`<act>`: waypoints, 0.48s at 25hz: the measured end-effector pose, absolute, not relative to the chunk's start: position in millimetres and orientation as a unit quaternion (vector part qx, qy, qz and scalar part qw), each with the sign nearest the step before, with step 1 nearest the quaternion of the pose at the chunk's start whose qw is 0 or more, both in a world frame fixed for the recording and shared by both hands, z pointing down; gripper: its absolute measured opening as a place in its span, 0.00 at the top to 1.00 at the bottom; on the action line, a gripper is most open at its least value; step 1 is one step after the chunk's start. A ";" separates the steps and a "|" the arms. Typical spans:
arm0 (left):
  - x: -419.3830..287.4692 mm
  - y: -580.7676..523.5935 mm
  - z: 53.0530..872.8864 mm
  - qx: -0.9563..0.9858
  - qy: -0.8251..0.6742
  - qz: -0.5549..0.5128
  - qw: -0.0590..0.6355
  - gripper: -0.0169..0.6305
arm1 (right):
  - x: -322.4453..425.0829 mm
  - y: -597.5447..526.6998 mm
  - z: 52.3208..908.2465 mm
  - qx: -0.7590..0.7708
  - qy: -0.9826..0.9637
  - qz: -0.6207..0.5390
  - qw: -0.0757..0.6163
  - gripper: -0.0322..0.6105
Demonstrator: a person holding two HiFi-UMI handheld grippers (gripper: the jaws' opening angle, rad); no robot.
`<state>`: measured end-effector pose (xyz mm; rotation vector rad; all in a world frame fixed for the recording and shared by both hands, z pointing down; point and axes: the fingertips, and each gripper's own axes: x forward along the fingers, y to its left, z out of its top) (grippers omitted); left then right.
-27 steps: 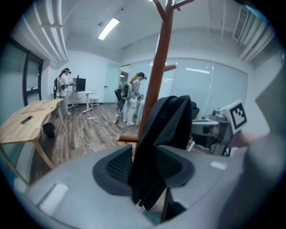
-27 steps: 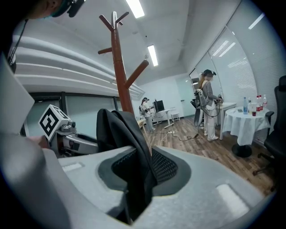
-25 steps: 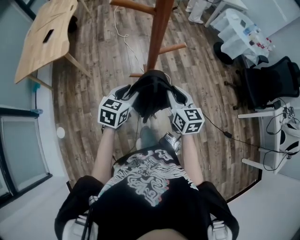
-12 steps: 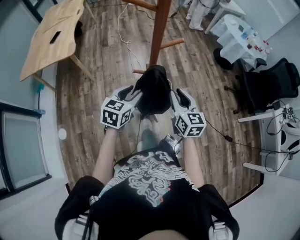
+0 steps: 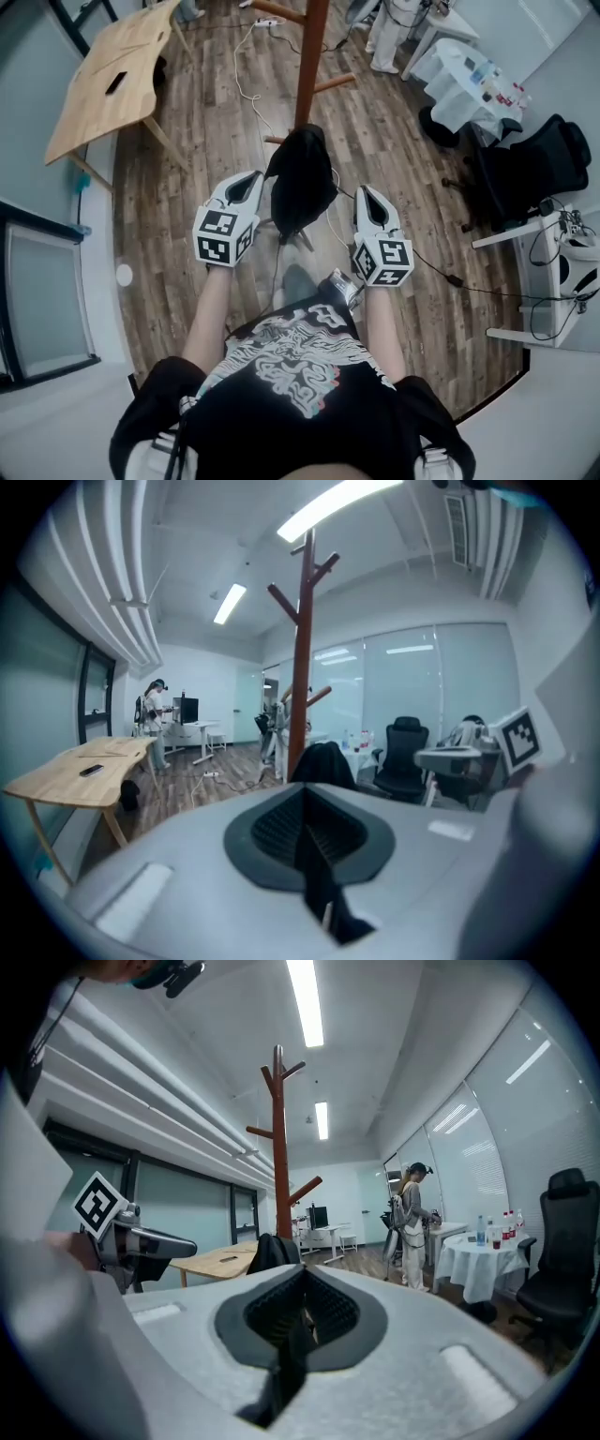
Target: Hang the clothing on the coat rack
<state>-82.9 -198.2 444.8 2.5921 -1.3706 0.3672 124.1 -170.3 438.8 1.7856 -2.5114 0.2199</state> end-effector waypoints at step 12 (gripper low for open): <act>-80.4 -173.1 425.9 0.881 -0.459 0.089 0.071 0.99 | 103.7 -154.7 421.0 0.555 -0.829 0.051 0.031 0.95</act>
